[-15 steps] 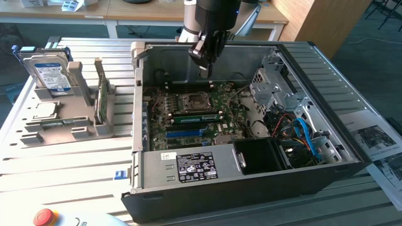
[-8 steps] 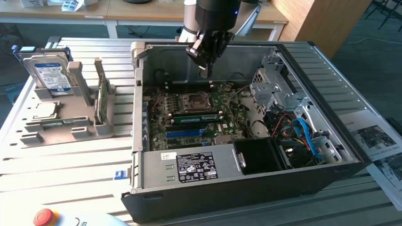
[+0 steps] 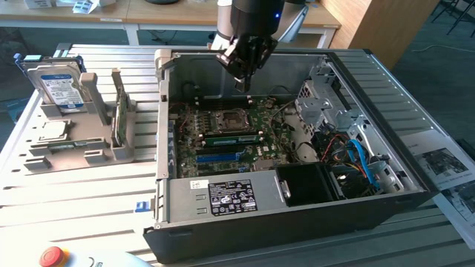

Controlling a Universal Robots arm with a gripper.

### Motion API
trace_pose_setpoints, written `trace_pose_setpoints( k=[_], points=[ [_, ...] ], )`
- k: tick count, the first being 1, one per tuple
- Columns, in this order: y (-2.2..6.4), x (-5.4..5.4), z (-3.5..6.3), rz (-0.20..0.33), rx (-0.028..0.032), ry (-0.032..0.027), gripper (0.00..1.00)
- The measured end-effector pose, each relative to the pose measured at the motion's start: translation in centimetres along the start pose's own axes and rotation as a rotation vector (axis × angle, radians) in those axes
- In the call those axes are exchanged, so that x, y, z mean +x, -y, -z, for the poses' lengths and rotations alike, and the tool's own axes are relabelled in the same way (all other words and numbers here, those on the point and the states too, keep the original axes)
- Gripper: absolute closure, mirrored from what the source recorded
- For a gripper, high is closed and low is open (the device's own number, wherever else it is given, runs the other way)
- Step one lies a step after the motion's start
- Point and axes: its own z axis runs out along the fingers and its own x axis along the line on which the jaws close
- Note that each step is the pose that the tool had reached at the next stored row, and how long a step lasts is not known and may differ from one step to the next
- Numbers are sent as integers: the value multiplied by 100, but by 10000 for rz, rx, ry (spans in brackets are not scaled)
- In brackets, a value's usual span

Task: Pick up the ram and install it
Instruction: 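Press down the ram until it locks into place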

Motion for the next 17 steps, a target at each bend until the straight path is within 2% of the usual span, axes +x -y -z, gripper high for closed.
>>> trace_pose_setpoints(
  k=[17],
  points=[
    [0, 0, -4, -2676, -52, 6, 90]
  ],
)
